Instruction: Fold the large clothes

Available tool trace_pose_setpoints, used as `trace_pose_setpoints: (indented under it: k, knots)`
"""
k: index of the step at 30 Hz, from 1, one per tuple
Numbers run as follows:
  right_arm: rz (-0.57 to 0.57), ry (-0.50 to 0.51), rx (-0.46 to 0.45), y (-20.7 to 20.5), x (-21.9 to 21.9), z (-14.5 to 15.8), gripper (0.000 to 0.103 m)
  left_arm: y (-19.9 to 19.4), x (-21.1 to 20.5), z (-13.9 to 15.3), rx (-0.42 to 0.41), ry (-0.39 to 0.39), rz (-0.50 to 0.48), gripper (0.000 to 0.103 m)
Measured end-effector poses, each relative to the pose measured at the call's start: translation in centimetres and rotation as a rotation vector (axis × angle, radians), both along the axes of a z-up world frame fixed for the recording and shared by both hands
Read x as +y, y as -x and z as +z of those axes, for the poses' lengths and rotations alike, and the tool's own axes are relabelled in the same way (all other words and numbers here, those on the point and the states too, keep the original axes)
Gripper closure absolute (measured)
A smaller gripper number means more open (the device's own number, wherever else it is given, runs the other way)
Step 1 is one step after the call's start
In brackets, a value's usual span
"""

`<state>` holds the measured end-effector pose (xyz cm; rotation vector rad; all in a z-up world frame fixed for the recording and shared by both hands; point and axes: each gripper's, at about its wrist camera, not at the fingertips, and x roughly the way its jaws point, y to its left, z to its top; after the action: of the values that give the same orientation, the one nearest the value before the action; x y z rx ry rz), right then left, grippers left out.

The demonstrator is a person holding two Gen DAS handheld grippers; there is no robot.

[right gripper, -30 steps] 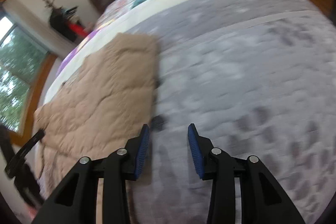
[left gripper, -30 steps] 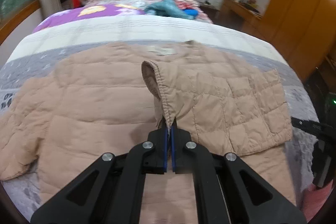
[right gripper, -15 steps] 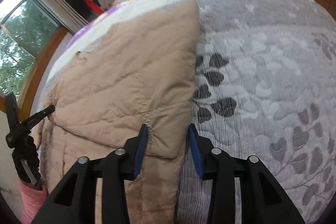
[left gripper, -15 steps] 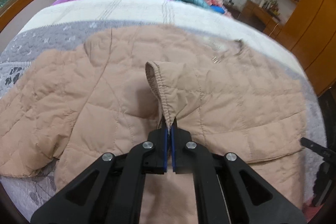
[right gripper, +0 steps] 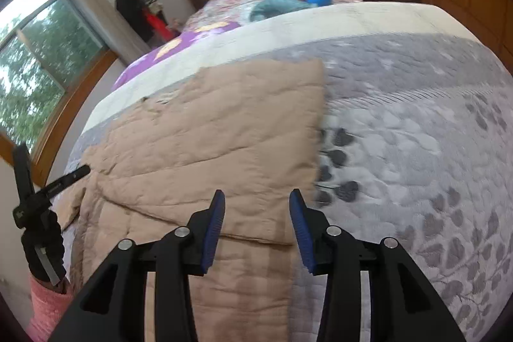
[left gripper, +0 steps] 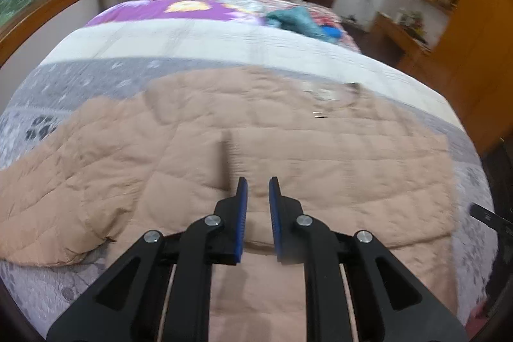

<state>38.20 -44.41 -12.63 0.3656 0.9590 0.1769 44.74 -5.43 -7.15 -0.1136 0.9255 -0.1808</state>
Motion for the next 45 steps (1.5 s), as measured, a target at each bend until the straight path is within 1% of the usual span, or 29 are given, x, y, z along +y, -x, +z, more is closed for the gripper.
trace_pose_setpoints:
  k: [3, 5, 6, 9, 10, 13, 16, 19, 21, 24, 25, 26, 27, 28, 29, 31, 33, 34, 35, 37, 38, 40, 42, 45]
  knots:
    - [0.025, 0.018, 0.030, -1.4, 1.4, -1.2, 0.060, -0.4, -1.8, -0.5, 0.011, 0.000, -0.039, 0.089]
    - [0.014, 0.044, 0.064, -2.3, 1.9, -2.5, 0.062, -1.2, -2.5, -2.0, 0.039, -0.021, -0.039, 0.089]
    - [0.010, 0.052, 0.075, -2.5, 1.8, -3.1, 0.062, -1.8, -2.7, -3.0, 0.065, -0.025, -0.036, 0.089]
    - [0.022, 0.069, 0.077, -2.5, 2.1, -3.9, 0.062, -2.8, -2.7, -5.8, 0.121, -0.024, -0.032, 0.089]
    - [0.025, 0.076, 0.079, -2.5, 2.3, -4.1, 0.062, -3.0, -2.6, -6.4, 0.122, -0.017, -0.038, 0.089]
    - [0.025, 0.107, 0.084, -2.6, 3.2, -4.9, 0.061, -2.9, -2.6, -6.7, 0.115, -0.018, -0.047, 0.089]
    - [0.022, 0.163, 0.071, -2.4, 4.0, -5.1, 0.061, -2.9, -2.8, -7.0, 0.108, -0.021, -0.053, 0.088]
    - [0.018, 0.151, 0.063, -2.2, 3.8, -5.2, 0.061, -2.7, -2.6, -7.3, 0.096, -0.010, -0.054, 0.089]
    - [0.016, 0.139, 0.056, -2.0, 3.6, -5.1, 0.061, -2.9, -2.9, -7.2, 0.095, -0.019, -0.052, 0.089]
    - [0.031, 0.128, 0.019, -1.5, 3.5, -4.5, 0.057, -2.8, -2.9, -6.5, 0.102, -0.037, -0.054, 0.090]
    - [0.043, 0.113, 0.000, -1.1, 3.2, -3.8, 0.057, -2.5, -2.8, -5.9, 0.109, -0.034, -0.056, 0.087]
    - [0.058, 0.087, -0.017, -0.8, 3.1, -3.2, 0.056, -2.2, -2.4, -5.1, 0.107, -0.017, -0.057, 0.077]
    - [0.078, 0.037, -0.045, -0.3, 2.7, -2.4, 0.056, -1.9, -1.8, -4.4, 0.097, 0.003, -0.052, 0.069]
    - [0.086, -0.007, -0.066, 0.2, 2.1, -1.5, 0.055, -1.4, -1.0, -3.6, 0.084, 0.023, -0.039, 0.052]
    - [0.075, -0.014, -0.061, 0.5, 1.5, -0.9, 0.054, -0.9, -0.1, -2.9, 0.073, 0.040, -0.025, 0.042]
    - [-0.001, 0.037, -0.025, 1.2, -0.1, -0.3, 0.054, 0.5, 3.2, -1.4, 0.057, 0.061, 0.022, 0.040]
    - [-0.068, 0.080, -0.028, 2.0, -2.0, 0.1, 0.054, 1.7, 6.9, -0.7, 0.060, 0.049, 0.090, 0.038]
    - [-0.091, 0.089, -0.025, 2.1, -2.8, 0.2, 0.054, 2.5, 9.2, -0.6, 0.067, 0.051, 0.134, 0.037]
    - [-0.130, 0.090, -0.011, 2.4, -4.1, 0.1, 0.054, 3.6, 12.3, -0.6, 0.080, 0.058, 0.201, 0.037]
    - [-0.196, 0.068, 0.007, 3.0, -6.7, -0.1, 0.054, 5.4, 17.5, -0.9, 0.101, 0.067, 0.311, 0.037]
    - [-0.218, 0.066, 0.013, 3.2, -7.6, -0.3, 0.054, 6.0, 19.3, -1.1, 0.108, 0.068, 0.349, 0.037]
    - [-0.247, 0.088, 0.027, 3.3, -8.5, -0.6, 0.054, 8.1, 24.6, -2.1, 0.139, 0.074, 0.478, 0.037]
    - [-0.243, 0.109, 0.044, 3.0, -8.3, -1.2, 0.053, 10.0, 29.2, -2.9, 0.161, 0.093, 0.603, 0.037]
    - [-0.209, 0.120, 0.078, 2.4, -7.1, -2.4, 0.053, 12.2, 33.7, -3.4, 0.154, 0.102, 0.735, 0.037]
